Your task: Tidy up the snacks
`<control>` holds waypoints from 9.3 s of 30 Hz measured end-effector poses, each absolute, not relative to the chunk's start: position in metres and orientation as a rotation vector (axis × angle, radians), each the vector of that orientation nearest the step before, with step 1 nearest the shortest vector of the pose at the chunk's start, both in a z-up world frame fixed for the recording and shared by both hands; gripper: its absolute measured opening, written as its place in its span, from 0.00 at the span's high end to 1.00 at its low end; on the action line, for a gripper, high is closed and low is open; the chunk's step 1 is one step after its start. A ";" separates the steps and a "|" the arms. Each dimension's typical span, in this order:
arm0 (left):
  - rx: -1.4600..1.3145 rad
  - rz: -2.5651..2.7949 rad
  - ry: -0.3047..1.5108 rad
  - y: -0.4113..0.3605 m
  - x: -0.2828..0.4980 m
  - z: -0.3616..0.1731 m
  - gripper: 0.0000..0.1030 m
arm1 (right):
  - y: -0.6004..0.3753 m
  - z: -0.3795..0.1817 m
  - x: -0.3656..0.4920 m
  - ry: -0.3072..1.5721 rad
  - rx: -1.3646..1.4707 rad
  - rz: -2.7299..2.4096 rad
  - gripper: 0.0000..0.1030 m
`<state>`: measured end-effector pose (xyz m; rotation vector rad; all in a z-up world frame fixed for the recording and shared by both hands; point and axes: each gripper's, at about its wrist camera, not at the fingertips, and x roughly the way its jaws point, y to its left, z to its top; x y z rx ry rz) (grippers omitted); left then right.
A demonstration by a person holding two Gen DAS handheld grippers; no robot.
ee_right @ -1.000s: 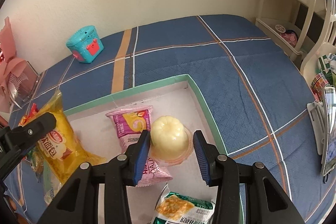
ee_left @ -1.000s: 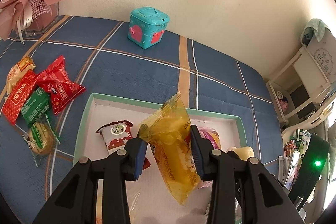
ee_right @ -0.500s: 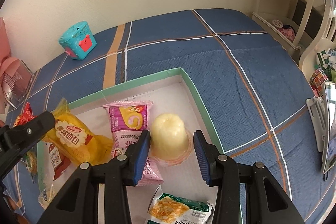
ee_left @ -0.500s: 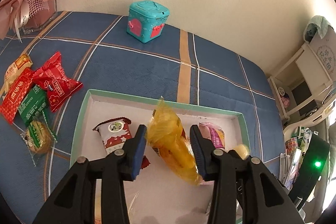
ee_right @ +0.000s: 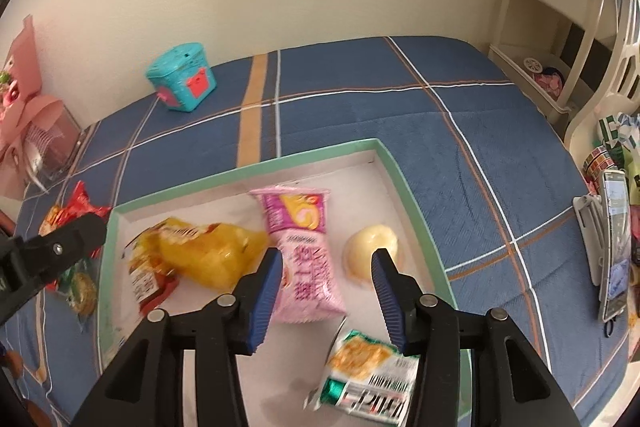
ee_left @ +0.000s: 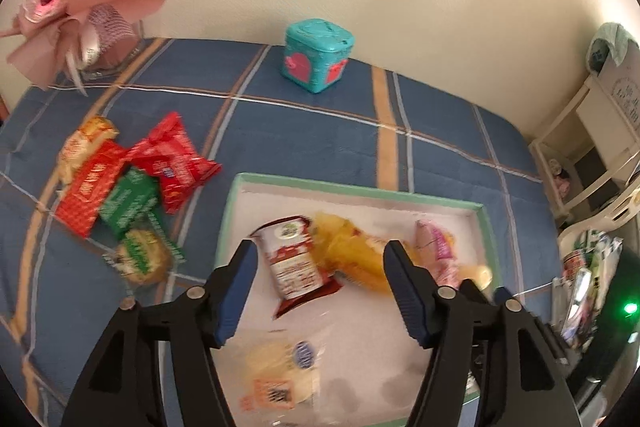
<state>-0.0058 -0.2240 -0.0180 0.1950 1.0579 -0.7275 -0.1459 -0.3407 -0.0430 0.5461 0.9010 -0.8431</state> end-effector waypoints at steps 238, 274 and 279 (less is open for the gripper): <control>0.326 -0.723 1.019 -0.177 -0.007 -0.010 0.54 | -0.289 -0.019 -0.134 0.907 0.695 -0.678 0.45; 0.567 -0.812 1.021 -0.234 -0.069 -0.048 0.54 | -0.323 -0.047 -0.168 0.935 0.803 -0.733 0.44; 0.584 -0.807 1.033 -0.236 -0.069 -0.056 0.54 | -0.322 -0.053 -0.165 0.958 0.809 -0.731 0.44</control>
